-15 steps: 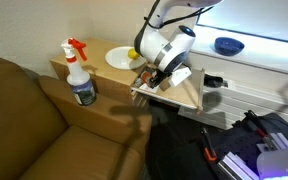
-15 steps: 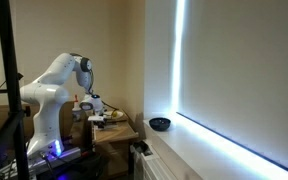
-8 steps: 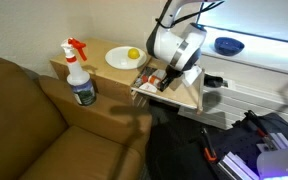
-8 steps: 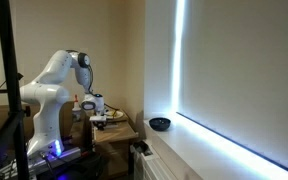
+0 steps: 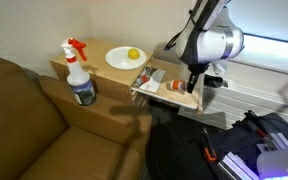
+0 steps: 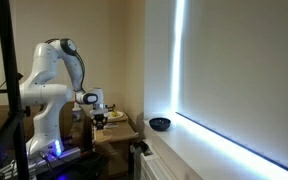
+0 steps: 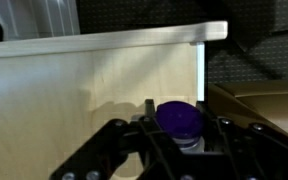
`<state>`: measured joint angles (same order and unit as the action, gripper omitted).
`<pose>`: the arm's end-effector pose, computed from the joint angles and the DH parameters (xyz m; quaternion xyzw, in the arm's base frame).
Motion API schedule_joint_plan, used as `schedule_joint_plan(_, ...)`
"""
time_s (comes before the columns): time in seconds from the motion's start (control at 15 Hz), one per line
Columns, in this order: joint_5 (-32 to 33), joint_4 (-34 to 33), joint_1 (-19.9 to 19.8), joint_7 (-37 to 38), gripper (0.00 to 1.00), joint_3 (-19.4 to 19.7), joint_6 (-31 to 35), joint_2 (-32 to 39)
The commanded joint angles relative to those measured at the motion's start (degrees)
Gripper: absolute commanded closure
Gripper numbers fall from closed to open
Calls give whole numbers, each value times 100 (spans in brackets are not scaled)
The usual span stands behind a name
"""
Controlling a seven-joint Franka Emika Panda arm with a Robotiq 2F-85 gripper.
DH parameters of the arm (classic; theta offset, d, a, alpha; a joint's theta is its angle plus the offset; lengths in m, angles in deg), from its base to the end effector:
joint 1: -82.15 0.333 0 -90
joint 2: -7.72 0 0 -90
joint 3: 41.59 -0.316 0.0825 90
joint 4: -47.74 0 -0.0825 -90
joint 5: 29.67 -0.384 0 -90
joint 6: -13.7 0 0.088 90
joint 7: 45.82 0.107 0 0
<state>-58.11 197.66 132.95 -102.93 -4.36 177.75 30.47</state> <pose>0.4139 0.0416 0.1441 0.9226 0.3815 -0.0275 0.0495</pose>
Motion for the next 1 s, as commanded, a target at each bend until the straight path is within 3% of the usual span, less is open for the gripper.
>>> schedule_joint_plan(0.0, 1595, 225, 1284, 1019, 81, 1585, -190, -511)
schedule_joint_plan(0.07, 2145, 136, -55, 1460, 56, 348, 59, -528)
schedule_joint_plan(0.13, 1325, 96, 1037, 871, 56, 1285, -98, -314)
schedule_joint_plan(0.27, 1445, 125, 1220, 934, 56, 1500, -120, -400)
schedule_joint_plan(0.33, 1445, 137, 1229, 934, 81, 1502, -121, -401)
schedule_joint_plan(0.47, 1547, -214, 1327, 1202, 81, 1579, -681, 90)
schedule_joint_plan(0.67, 2009, -869, 1970, 2084, 81, 1880, -1554, 785)
schedule_joint_plan(0.87, 2252, -1612, 2187, 2684, 81, 1739, -2557, 1388)
schedule_joint_plan(0.93, 3249, -1856, 1541, 3414, 81, 1125, -2789, 1140)
